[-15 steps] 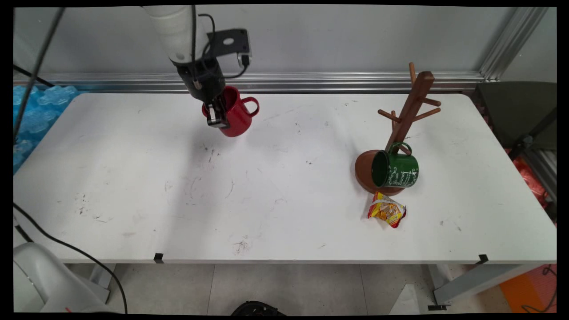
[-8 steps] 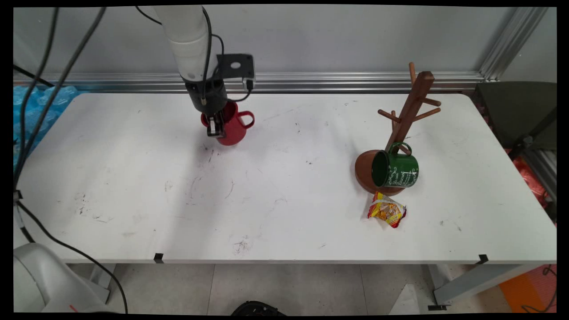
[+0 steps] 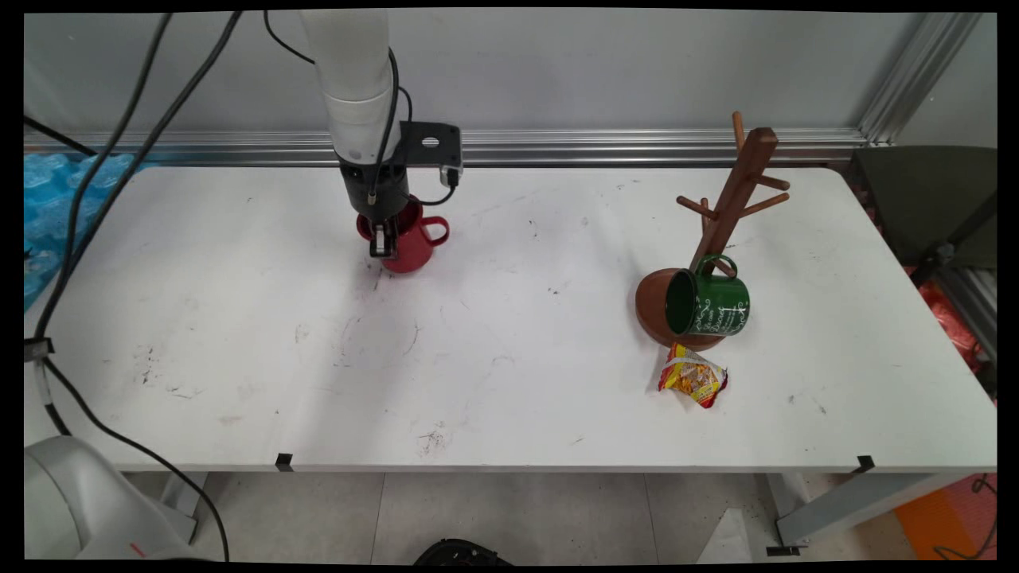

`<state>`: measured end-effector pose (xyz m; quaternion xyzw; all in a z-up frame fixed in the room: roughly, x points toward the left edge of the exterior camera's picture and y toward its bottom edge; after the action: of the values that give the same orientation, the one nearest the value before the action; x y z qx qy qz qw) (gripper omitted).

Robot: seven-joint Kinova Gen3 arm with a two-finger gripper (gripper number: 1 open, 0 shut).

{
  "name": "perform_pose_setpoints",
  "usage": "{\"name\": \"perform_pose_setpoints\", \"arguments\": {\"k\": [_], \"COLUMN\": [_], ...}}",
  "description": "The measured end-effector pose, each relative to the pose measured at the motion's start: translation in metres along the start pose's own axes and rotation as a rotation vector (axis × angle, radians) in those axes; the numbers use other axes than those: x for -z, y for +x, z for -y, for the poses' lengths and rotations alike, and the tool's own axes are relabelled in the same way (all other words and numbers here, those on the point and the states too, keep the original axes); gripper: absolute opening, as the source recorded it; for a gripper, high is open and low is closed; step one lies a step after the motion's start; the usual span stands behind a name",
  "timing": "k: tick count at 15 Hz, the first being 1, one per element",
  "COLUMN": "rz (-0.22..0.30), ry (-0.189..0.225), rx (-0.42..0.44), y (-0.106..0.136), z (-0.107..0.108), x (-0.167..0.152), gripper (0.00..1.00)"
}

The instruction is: Place the picked object on the table

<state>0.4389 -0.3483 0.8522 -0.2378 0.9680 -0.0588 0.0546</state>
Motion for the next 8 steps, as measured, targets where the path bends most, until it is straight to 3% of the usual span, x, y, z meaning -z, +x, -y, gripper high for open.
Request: {"name": "perform_pose_setpoints", "arguments": {"k": [8], "rz": [0.049], "ry": [-0.039], "rx": [0.015], "y": [0.009], "z": [0.001], "x": [-0.014], "gripper": [0.00]}}
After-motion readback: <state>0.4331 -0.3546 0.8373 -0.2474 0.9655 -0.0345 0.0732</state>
